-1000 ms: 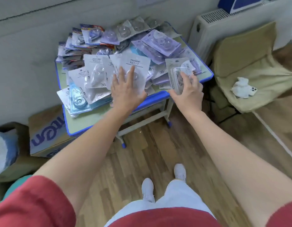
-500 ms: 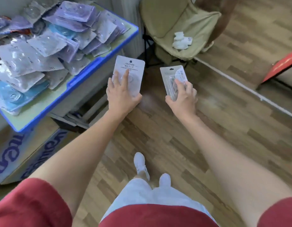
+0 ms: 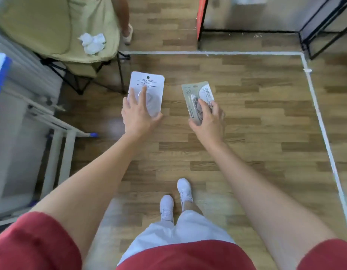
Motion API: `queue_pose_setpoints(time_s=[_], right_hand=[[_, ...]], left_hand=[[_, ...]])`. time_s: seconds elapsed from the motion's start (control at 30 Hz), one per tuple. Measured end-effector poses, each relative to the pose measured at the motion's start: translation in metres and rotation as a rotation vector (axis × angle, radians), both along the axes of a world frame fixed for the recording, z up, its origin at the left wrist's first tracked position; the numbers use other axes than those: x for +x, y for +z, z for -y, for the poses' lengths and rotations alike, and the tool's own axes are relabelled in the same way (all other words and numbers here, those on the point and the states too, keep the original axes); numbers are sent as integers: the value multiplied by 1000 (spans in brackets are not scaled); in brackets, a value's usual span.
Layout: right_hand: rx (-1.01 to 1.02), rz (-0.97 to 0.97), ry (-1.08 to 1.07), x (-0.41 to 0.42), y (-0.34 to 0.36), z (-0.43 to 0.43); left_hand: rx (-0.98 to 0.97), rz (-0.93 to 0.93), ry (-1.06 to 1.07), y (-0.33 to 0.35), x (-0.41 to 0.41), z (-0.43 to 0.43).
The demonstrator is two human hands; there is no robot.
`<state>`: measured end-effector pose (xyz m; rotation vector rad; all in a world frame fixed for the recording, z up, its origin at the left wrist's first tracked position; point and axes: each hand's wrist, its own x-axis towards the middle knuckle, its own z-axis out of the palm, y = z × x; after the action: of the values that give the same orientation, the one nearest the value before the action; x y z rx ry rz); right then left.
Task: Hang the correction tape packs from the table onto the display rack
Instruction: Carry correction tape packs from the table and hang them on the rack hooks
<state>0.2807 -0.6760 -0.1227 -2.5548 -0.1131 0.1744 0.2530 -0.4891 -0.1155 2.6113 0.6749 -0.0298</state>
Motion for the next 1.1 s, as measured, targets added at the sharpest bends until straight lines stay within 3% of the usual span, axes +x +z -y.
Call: queue_pose_setpoints(time_s=[0.43,0.73,1.1], right_hand=[[0,15,-381,-5,0,235],[-64,14,-358,57,8,397],[-85,88,-309,202,5,476]], left_hand=[[-104,5,-336,-12,65,234],[-130,34,-308,-15,131,391],[-129,67,-251,-17,264,464]])
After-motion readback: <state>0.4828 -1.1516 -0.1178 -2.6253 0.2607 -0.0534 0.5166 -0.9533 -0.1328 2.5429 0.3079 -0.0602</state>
